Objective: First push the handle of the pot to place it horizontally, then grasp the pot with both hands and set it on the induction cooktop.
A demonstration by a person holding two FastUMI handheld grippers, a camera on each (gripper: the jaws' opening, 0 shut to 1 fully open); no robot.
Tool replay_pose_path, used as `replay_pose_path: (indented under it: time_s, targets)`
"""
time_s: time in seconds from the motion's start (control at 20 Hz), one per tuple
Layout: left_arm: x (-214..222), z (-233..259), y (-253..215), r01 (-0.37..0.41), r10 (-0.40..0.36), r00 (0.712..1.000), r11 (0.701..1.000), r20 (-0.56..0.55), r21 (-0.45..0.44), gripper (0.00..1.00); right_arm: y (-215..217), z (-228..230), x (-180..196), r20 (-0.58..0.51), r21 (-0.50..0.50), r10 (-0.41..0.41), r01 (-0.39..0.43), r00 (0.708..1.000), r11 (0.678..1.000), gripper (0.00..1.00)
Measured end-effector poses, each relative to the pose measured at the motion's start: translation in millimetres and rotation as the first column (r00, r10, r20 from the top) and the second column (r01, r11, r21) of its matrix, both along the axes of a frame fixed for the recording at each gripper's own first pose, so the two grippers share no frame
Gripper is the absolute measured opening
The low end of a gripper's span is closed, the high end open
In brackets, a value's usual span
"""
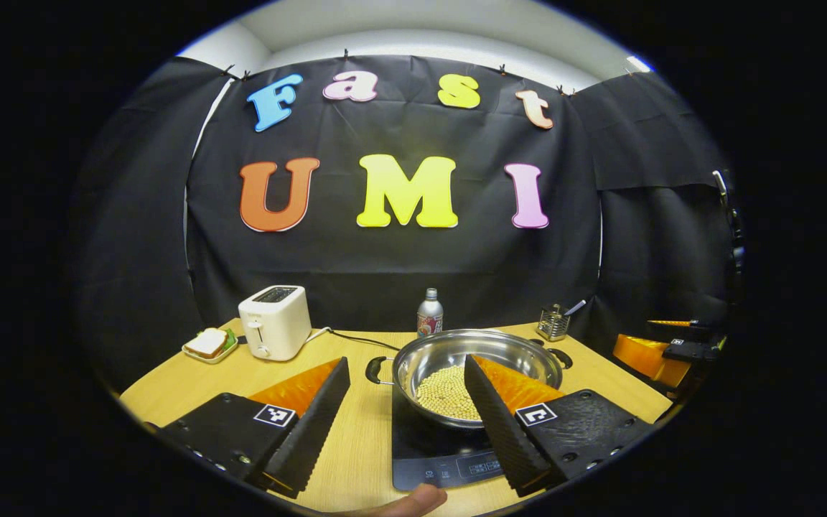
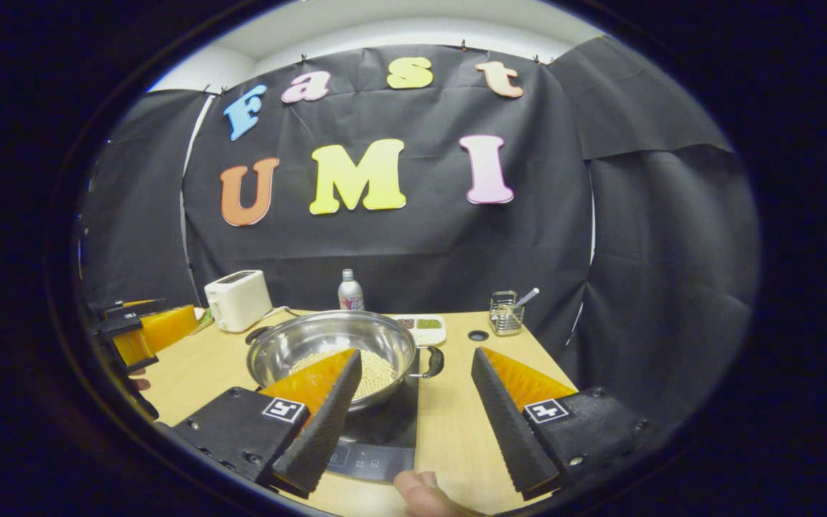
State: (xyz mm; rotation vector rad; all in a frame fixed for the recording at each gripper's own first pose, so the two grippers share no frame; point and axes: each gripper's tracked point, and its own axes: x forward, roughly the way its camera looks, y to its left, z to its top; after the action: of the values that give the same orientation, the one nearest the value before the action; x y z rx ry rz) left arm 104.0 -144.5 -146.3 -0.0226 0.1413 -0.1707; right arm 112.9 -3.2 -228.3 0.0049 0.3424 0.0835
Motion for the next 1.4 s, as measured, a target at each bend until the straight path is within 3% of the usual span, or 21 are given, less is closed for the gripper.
replay_pose_path:
  time_s: [0.65,0.8,1.0,1.15,1.2,1.25,1.4]
  targets:
    - [-139,84,29,-0.043,0.052,0.99,0.996,0.131,-0.073,0.95,-34,115,-147,0.176,0.054,-0.112,0.104,0.978,0.993,0.97]
    - [-165,90,48,-0.12,0.129,0.98,0.99,0.148,-0.068,0.95,-25,144,-171,0.212,-0.01,-0.08,0.083,0.974,0.996,0.96]
    - [-179,98,43,-0.094,0.102,0.979,0.994,0.178,-0.049,0.95,-20,172,-193,0.285,-0.039,-0.081,0.096,0.955,0.995,0.96]
    - [-183,101,46,-0.077,0.088,0.978,0.995,0.187,-0.066,0.95,-12,170,-204,0.273,-0.023,-0.071,0.08,0.959,0.996,0.96]
    - [-183,102,50,-0.078,0.09,0.978,0.994,0.187,-0.071,0.84,-7,170,-205,0.27,-0.012,-0.058,0.063,0.961,0.998,0.99]
    - [-185,106,54,-0.082,0.095,0.976,0.994,0.197,-0.073,0.95,-5,169,-205,0.262,-0.002,-0.055,0.058,0.964,0.998,0.99]
    - [-190,119,63,-0.081,0.102,0.967,0.992,0.235,-0.096,0.95,-7,172,-203,0.268,0.01,-0.055,0.054,0.962,0.998,0.96]
